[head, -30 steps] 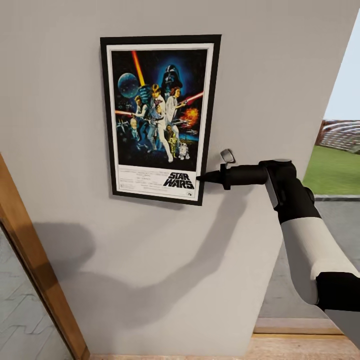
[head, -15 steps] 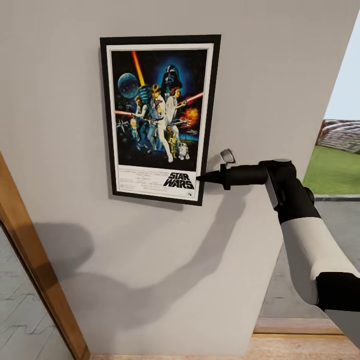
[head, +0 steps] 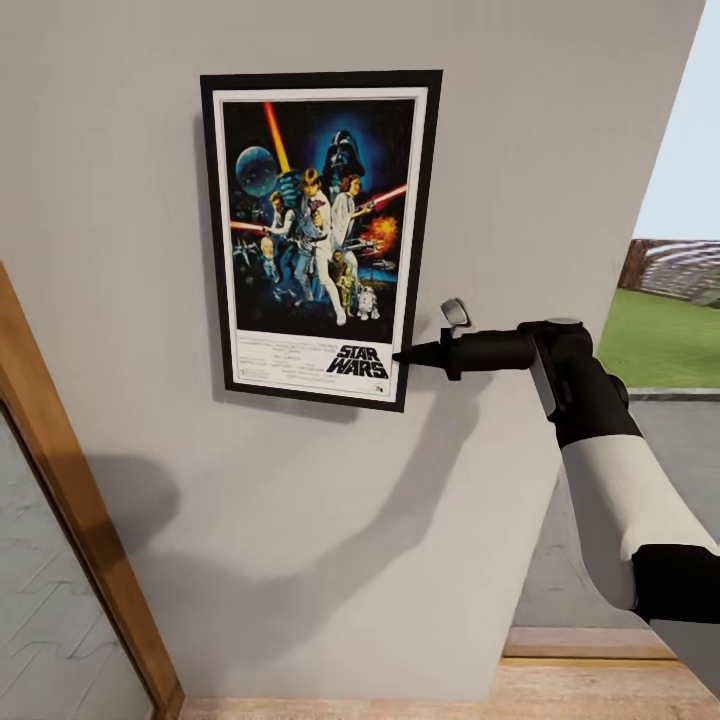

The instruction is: Pick up the poster from the kitchen countertop and hang it on one of the wall nails in the kitchen.

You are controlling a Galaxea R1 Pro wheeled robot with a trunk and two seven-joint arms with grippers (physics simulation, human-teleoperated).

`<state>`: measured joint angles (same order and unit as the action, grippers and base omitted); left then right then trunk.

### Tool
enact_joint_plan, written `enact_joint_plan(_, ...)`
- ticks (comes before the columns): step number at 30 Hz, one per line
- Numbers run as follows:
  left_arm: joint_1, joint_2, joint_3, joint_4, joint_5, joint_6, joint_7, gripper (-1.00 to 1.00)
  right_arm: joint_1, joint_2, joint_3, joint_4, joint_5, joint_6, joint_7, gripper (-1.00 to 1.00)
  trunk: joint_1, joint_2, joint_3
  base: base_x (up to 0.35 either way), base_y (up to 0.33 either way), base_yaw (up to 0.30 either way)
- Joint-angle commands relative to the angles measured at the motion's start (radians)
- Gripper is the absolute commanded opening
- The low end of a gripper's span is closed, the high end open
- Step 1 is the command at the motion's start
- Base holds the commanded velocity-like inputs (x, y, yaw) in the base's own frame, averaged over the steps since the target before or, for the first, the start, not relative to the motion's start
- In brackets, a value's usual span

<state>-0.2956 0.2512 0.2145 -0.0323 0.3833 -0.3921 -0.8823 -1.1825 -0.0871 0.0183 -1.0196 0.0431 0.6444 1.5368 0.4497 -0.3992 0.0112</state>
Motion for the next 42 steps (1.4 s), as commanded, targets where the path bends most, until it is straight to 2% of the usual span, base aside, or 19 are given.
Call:
enact_joint_plan(1,0.0,0.0,0.008,0.001,-0.007,-0.004,-0.003,1.0,0.0,0.0,0.0,-0.001,0.004,0.012,0.006,-1.0,0.0,-0.001,0.0,-0.012,0.0,0.0)
enact_joint_plan(18,0.0,0.0,0.008,0.002,-0.006,-0.004,-0.003,1.0,0.006,0.0,0.001,-0.001,0.004,0.004,0.008,-1.0,0.0,-0.001,0.0,-0.002,0.0,0.0)
enact_joint_plan(25,0.0,0.0,0.008,0.001,-0.006,-0.004,-0.003,1.0,0.008,0.0,0.001,0.002,0.004,-0.056,0.009,-1.0,0.0,-0.001,0.0,0.0,0.0,0.0)
enact_joint_plan(42,0.0,0.0,0.008,0.002,-0.007,-0.004,-0.003,1.0,0.032,-0.002,0.0,0.005,0.004,-0.077,0.009,-1.0,0.0,-0.001,0.0,0.0,0.0,0.0)
